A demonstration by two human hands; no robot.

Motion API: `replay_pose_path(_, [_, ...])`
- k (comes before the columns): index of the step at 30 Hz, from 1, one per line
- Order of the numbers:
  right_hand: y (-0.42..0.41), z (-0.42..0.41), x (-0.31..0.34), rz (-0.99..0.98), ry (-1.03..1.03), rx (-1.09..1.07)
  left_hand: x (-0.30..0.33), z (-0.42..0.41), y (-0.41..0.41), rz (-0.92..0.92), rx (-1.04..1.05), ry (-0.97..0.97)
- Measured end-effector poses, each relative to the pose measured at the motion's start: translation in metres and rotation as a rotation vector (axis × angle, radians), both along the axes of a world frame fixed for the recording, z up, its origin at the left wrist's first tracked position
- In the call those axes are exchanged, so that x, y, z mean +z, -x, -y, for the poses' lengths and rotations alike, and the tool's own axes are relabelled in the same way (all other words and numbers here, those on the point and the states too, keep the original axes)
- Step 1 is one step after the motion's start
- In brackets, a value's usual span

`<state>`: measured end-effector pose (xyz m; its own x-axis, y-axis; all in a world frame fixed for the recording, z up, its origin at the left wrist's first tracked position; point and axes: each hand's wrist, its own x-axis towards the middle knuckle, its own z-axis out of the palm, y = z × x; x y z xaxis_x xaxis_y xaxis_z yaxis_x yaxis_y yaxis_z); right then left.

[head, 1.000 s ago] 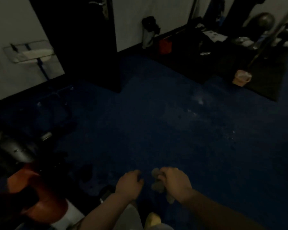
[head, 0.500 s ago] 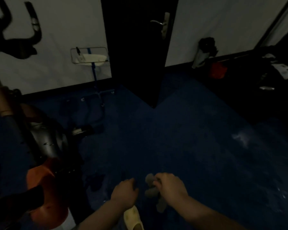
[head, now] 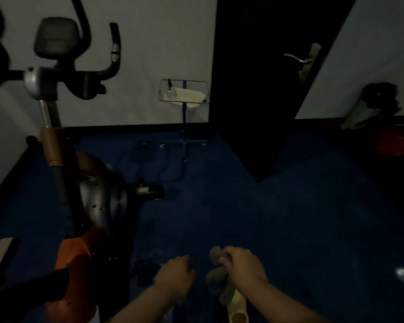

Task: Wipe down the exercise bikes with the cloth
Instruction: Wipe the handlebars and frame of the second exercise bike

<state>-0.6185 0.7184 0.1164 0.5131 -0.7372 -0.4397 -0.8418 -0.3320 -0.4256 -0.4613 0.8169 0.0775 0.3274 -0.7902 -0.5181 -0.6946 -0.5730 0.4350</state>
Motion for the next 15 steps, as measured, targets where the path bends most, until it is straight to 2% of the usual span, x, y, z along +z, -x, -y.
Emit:
replay_pose_path(7, [-0.045,0.105,0.012,0.049,0.066,0.287,0.008,0.064,-0.016,0.039,0.304,0.009])
replay_pose_path(15, [-0.121,0.170,0.028,0.135,0.074,0.432,0.033,0.116,-0.052,0.046,0.573,0.133])
